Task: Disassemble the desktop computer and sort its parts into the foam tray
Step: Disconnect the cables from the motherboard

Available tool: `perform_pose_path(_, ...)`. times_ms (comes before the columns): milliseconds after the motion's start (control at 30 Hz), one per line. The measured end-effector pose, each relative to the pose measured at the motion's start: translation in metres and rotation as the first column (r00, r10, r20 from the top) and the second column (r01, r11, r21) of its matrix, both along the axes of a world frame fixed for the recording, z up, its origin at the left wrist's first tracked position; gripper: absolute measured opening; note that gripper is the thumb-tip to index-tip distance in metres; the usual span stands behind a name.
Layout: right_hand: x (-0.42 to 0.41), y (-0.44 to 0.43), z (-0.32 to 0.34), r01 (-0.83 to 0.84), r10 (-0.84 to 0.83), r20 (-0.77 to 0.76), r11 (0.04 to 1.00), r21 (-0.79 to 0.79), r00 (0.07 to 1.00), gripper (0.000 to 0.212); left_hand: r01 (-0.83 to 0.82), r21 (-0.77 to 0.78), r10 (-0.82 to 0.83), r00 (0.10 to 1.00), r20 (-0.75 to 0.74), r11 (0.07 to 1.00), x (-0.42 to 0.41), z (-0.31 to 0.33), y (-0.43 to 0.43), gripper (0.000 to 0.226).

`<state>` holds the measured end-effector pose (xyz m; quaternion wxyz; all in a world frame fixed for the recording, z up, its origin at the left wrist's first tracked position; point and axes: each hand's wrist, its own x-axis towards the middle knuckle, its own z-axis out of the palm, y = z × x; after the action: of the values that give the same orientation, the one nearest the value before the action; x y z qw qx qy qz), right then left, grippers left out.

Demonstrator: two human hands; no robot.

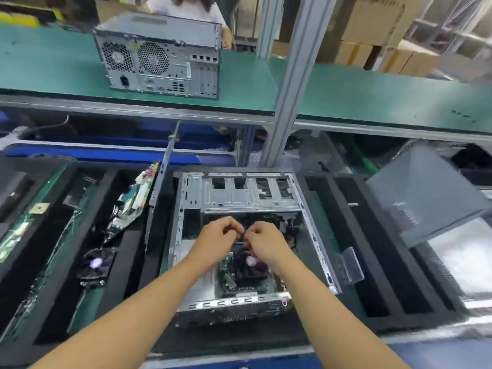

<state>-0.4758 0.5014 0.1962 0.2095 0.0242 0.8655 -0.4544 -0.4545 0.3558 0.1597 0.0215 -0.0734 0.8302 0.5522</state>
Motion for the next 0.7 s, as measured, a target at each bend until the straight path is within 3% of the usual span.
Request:
perform_pose_path(100,-0.015,0.035,-0.015,-0.050,0.057,-0.020,0.964,0.260,0.998,0.016,0.109,-0.196,-0.095,0.992,0.078,0.975,-0.016,-0.011,0.022,0.027)
perform_pose_path(200,-0.025,0.060,-0.026,-0.063,0.043,0.069,0.943,0.326,0.997,0.023,0.133,-0.277,-0.110,0.989,0.098,0.952,-0.031,-0.020,0.043,0.024)
perform_pose_path(267,-0.025,0.065,-0.031,-0.032,-0.004,0.120,0.955,0.294,0.993,0.044,0.137,-0.315,-0.124,0.990,0.062,0.939,-0.037,-0.024,0.053,0.028)
perform_pose_path(333,-0.024,0.071,-0.040,0.012,-0.036,0.094,0.971,0.240,0.995,0.053,0.127,-0.347,-0.124,0.992,0.032,0.929,-0.046,-0.027,0.066,0.028)
perform_pose_path(500,-0.017,0.078,-0.060,0.095,-0.068,-0.147,0.978,0.185,0.987,0.026,0.122,-0.423,-0.172,0.982,-0.082,0.898,-0.059,-0.033,0.088,0.021)
perform_pose_path(567,-0.018,0.080,-0.066,0.122,-0.099,-0.172,0.984,0.129,0.980,0.031,0.183,-0.439,-0.228,0.972,-0.052,0.880,-0.060,-0.038,0.096,0.026)
perform_pose_path(633,-0.023,0.079,-0.070,0.141,-0.132,-0.127,0.987,0.071,0.983,0.042,0.223,-0.532,-0.267,0.964,-0.005,0.817,-0.059,-0.044,0.097,0.031)
perform_pose_path(700,-0.028,0.076,-0.073,0.161,-0.161,-0.070,0.987,0.002,0.985,0.047,0.242,-0.704,-0.308,0.951,0.034,0.668,-0.058,-0.050,0.092,0.032)
